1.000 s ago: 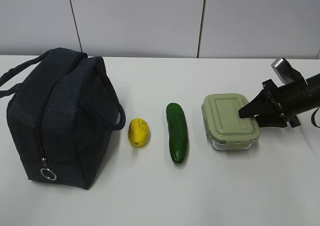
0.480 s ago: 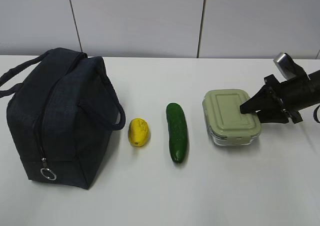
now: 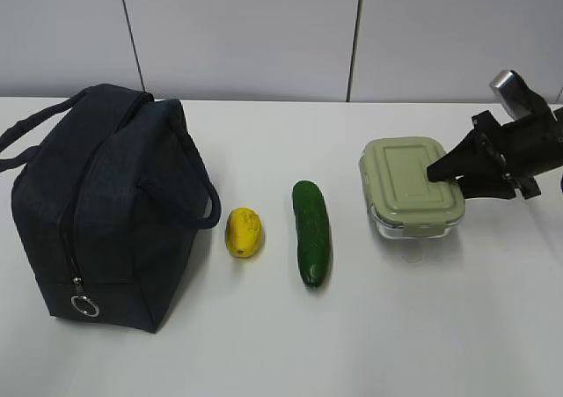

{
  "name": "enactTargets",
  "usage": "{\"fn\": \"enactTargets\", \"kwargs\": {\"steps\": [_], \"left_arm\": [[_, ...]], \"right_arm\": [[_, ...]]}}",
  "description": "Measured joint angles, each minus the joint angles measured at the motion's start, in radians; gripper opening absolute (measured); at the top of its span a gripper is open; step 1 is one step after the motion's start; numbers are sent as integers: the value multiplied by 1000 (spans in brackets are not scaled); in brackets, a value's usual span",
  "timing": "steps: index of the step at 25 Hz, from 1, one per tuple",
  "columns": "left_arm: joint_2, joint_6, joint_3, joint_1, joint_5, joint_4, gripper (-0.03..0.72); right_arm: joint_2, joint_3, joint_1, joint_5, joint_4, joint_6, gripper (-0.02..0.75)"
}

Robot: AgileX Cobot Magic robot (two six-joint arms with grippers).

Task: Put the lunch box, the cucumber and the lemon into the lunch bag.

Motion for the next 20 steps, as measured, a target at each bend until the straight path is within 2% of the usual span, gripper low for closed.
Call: {"fn": "enactTargets", "kwargs": {"steps": [8, 20], "left_arm": [[113, 0, -71, 0, -52, -35, 238], [439, 0, -255, 0, -74, -52, 239]], "right_arm": [[-46, 0, 0, 2, 23, 28, 351], [-127, 0, 7, 8, 57, 73, 351]]}}
